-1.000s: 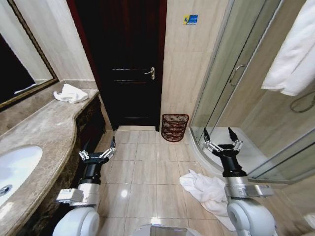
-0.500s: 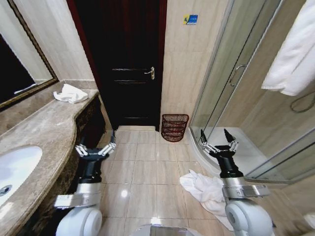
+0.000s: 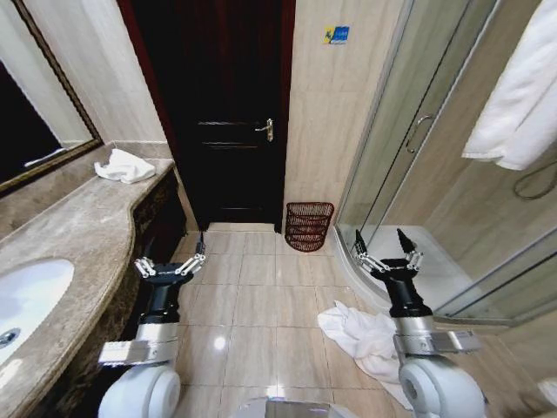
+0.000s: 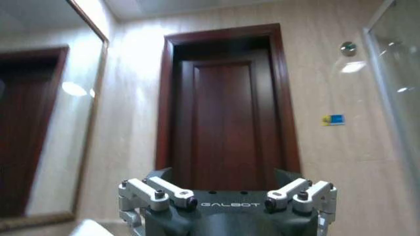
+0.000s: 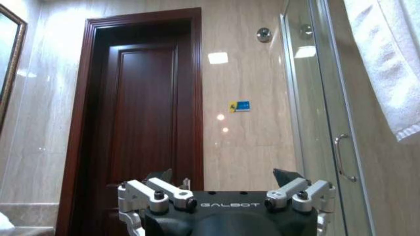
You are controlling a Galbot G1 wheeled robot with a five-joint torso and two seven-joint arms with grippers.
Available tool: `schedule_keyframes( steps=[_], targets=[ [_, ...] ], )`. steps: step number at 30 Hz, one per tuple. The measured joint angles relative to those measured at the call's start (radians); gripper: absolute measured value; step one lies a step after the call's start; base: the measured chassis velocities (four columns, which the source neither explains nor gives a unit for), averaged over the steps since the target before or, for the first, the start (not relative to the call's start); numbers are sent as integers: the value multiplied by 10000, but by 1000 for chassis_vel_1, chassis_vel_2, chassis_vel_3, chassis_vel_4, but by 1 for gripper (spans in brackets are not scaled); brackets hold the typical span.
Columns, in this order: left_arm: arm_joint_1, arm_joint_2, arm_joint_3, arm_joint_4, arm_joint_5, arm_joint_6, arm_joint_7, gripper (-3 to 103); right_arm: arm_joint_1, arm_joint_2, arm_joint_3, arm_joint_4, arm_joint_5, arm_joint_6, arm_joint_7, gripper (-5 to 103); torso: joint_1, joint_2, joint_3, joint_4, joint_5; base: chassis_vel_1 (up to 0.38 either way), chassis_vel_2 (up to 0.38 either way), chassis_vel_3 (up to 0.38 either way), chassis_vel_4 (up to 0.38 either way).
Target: Discard the used towel into the hamper.
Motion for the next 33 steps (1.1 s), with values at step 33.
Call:
schedule_keyframes(
  steps=[33],
  targets=[
    [1251, -5, 3608, 678, 1557, 174, -705, 100, -134, 21, -48, -314, 36, 515, 27, 100, 3, -1, 1, -2, -1, -146, 152, 150, -146]
  ],
)
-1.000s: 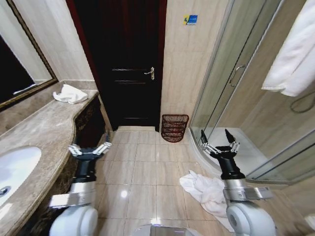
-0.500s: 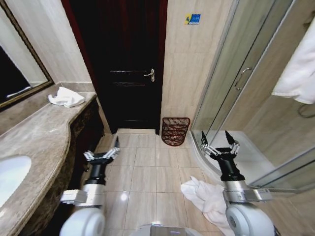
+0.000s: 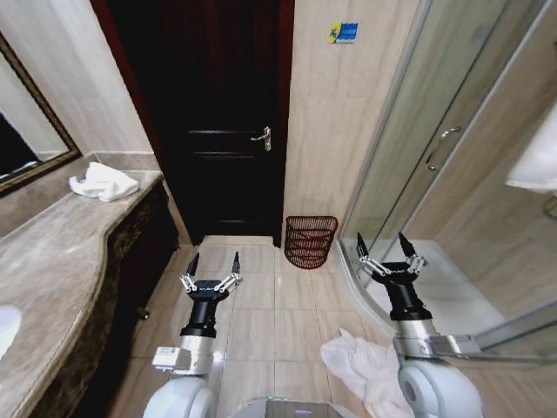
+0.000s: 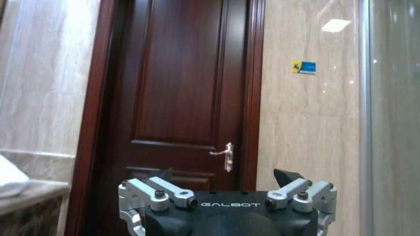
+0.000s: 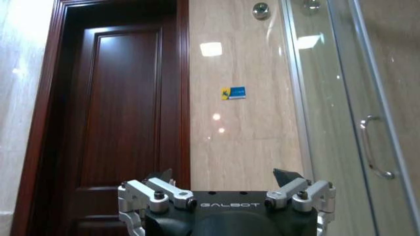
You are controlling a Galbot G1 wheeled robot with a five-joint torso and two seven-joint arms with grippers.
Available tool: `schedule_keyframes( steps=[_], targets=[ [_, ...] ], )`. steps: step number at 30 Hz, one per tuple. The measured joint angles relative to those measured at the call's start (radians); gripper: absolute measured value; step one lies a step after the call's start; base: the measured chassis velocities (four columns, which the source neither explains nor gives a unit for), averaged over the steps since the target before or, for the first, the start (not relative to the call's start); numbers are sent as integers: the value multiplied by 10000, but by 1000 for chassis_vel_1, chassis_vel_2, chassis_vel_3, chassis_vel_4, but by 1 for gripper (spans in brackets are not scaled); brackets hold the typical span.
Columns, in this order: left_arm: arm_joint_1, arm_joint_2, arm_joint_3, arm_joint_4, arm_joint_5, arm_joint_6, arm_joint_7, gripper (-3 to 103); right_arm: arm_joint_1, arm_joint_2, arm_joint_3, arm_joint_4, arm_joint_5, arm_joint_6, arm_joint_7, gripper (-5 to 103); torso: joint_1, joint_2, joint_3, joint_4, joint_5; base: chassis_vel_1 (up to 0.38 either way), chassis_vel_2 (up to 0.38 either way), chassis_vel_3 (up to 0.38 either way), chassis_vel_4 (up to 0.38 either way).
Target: Discard the used towel into the hamper.
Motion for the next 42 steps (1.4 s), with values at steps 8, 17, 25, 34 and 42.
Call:
schedule_keyframes(
  steps=[8, 17, 25, 34, 42],
  targets=[
    [7, -1, -49, -120, -292, -10, -256, 100, 134, 21, -21, -141, -294, 494, 571, 100, 10, -3, 4, 3, 0, -177, 189, 167, -171],
    [84, -1, 112, -273, -844, 456, -852, 100, 145, 22, 79, -296, -414, 715, 681, 100, -8, 2, -3, 0, 3, 11, 9, 2, 13],
    [85, -1, -91, -280, -860, 475, -1001, 100, 273, -53, 298, -366, -78, 708, 402, 100, 0, 1, 0, 1, 2, 30, 8, 11, 26],
    [84, -1, -107, -309, -815, 506, -983, 100, 387, 17, 104, -420, -170, 707, 574, 100, 0, 1, 0, 1, 2, 62, 70, 67, 63],
    [89, -1, -112, -390, -681, 535, -941, 100, 267, -17, 21, -290, -58, 712, 686, 100, 0, -1, 0, 2, 3, 107, 98, 84, 103]
  ],
)
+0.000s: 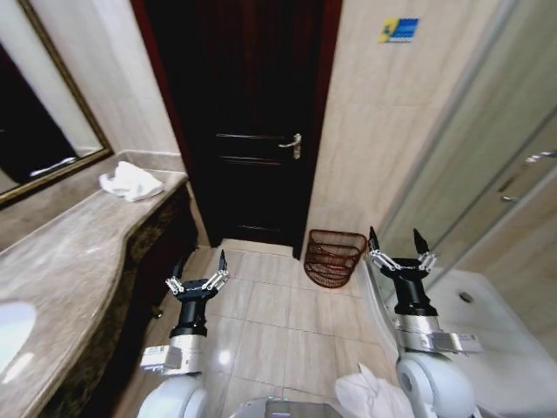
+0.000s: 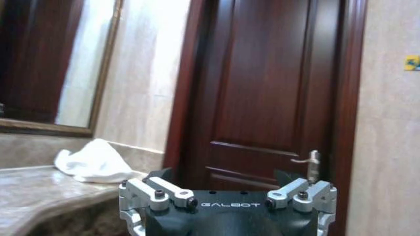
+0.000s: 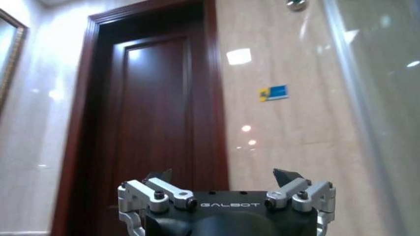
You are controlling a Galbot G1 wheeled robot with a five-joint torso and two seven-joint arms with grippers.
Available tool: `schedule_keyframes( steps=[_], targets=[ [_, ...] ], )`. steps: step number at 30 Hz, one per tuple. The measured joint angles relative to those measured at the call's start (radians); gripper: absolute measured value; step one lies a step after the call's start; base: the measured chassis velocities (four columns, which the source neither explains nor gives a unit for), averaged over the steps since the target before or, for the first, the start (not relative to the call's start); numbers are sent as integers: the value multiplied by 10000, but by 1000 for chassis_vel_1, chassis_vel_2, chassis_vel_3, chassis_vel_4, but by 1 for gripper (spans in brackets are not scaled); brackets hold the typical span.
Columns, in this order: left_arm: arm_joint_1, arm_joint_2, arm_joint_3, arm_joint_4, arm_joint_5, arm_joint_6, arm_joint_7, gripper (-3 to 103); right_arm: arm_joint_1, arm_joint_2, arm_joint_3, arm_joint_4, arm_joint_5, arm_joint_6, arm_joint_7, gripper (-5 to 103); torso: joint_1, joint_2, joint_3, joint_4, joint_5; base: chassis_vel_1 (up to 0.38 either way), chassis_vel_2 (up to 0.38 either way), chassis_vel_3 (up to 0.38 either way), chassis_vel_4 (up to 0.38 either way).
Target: Discard the used towel into the hamper.
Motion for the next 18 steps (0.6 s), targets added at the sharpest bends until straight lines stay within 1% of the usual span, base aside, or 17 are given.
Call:
schedule_keyframes(
  steps=[4, 9, 18],
  targets=[
    [-8, 0, -30, -2, 178, -17, 0, 100, -92, 108, -274, -11, -207, 61, -63, 100, 0, 0, 0, -1, 1, 73, 80, 88, 91],
    [-9, -1, -118, -27, 304, -51, -22, 100, -46, 65, -401, -75, -492, 61, -29, 100, 0, 0, 0, 1, 1, 75, 58, 77, 77],
    [-27, 0, -142, -40, 305, -48, -53, 100, -15, 6, -405, -122, -465, 55, -42, 100, 0, 0, 0, -2, 0, 18, 15, 21, 19]
  ],
)
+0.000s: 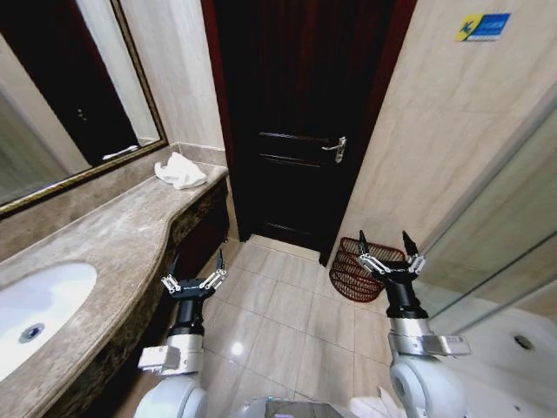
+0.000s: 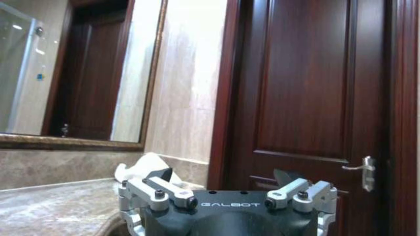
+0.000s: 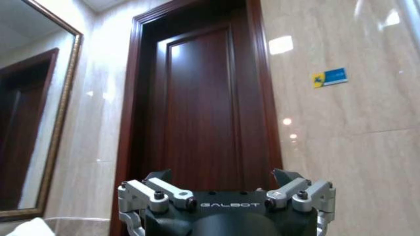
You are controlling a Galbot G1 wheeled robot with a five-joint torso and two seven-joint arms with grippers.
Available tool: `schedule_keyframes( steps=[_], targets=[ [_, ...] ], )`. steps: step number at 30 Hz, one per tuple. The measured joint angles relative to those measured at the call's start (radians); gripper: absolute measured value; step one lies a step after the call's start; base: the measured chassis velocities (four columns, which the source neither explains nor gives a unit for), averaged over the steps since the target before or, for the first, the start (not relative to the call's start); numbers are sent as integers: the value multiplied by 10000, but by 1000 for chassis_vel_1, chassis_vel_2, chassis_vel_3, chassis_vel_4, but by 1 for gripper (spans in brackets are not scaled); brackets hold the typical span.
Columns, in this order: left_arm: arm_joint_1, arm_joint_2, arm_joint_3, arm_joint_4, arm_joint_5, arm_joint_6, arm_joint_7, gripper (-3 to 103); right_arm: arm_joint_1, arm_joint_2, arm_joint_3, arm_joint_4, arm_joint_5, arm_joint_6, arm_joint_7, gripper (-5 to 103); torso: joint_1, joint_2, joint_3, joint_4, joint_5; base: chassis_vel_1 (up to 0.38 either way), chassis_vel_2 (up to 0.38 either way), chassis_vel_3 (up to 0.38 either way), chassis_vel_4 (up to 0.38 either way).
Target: Discard the used towel into the hamper.
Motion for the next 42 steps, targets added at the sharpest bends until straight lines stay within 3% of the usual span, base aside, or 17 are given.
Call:
schedule_keyframes(
  steps=[15, 25, 30, 42],
  targets=[
    [-66, 0, -209, -10, -79, -110, -212, 100, 85, -53, 33, -144, 93, 191, -189, 100, 0, 0, 0, 1, 0, 56, 58, 63, 56],
    [-138, 0, -441, 6, -75, -112, -552, 100, -3, -41, 63, -93, 90, -179, -358, 100, 0, 0, 0, 3, -1, 109, 96, 107, 113],
    [-164, -1, -631, 213, 248, -175, -826, 100, -4, -16, 54, -85, 197, -189, -651, 100, 0, 0, 0, 1, -1, 56, 46, 48, 33],
    [-195, -1, -848, 379, 706, -191, -662, 100, 23, -14, 48, -166, 257, -181, -698, 100, 0, 0, 0, 0, 0, 0, 0, 0, 0]
  ],
)
